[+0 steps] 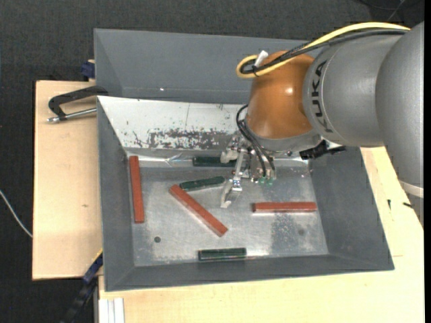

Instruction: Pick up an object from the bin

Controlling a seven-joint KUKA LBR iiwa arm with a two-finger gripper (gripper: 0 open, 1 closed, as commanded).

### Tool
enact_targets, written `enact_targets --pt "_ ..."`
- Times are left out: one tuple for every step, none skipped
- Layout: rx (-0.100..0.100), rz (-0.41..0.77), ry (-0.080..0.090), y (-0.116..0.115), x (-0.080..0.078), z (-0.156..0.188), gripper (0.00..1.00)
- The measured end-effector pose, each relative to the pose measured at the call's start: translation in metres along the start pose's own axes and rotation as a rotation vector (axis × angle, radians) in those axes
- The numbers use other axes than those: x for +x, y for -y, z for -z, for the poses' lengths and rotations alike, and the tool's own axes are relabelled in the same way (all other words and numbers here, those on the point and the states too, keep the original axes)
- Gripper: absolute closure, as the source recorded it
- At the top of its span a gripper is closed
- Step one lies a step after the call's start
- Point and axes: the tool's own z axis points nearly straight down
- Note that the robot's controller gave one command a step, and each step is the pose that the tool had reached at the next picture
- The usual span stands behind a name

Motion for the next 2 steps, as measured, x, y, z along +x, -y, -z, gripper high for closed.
enact_targets --pt "-0.001 0.000 0.006 0.000 -0.002 0.003 0.00" --pt "-0.002 -0.100 0.011 -0.018 -0.015 -0.044 1.00"
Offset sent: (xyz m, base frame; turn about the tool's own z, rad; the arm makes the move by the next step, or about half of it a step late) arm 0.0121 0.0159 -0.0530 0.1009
